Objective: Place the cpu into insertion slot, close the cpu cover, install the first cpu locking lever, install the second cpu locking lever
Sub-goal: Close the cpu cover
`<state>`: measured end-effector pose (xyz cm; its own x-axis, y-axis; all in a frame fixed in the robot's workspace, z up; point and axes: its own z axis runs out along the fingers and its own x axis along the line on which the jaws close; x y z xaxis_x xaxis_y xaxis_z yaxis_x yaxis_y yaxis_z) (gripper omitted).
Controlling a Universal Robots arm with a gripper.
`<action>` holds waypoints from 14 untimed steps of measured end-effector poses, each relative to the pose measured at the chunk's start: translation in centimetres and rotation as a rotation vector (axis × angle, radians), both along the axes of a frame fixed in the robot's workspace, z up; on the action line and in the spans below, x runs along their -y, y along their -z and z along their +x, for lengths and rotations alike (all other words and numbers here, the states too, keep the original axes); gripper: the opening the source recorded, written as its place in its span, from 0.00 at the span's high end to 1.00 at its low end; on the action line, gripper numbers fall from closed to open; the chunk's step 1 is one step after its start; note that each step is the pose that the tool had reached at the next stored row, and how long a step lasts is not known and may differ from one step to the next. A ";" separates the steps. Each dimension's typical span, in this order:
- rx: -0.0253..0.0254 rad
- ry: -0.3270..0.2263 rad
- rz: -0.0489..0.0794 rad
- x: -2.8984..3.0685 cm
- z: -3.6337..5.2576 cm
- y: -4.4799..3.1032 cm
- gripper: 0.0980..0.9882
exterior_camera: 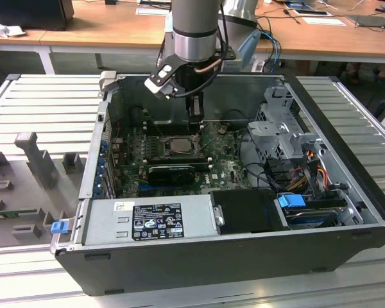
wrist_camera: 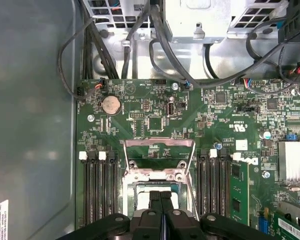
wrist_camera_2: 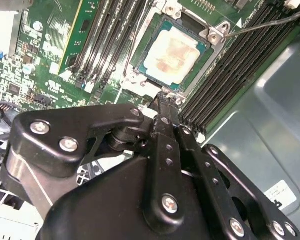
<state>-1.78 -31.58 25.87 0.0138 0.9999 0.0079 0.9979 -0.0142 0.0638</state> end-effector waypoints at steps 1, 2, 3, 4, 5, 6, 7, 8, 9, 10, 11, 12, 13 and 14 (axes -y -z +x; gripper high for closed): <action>0.0000 0.000 0.000 0.00 0.00 -0.12 0.99; 0.0000 0.000 0.000 0.00 0.00 -0.39 0.99; 0.0001 0.000 0.000 0.00 0.00 -0.56 0.99; 0.0002 0.000 0.000 0.00 0.09 -0.62 0.99; 0.0001 0.000 0.000 0.00 0.16 -0.65 0.99; 0.0000 0.000 0.000 0.00 0.22 -0.69 0.99; 0.0000 0.000 0.000 0.00 0.23 -0.93 0.99; 0.0000 0.000 0.000 0.00 0.23 -1.13 0.99; 0.0001 0.000 0.000 0.00 0.23 -1.19 0.99; 0.0001 0.000 0.000 0.00 0.26 -1.22 0.99; 0.0002 0.000 0.000 0.00 0.35 -1.25 0.99; 0.0001 0.000 0.000 0.00 0.46 -1.28 0.99; 0.0000 0.000 0.000 0.00 0.56 -1.29 0.99; 0.0000 0.000 0.000 0.00 0.79 -1.31 0.99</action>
<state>-0.99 -31.58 27.18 0.0135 0.9999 0.0080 0.9979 -0.0140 0.0638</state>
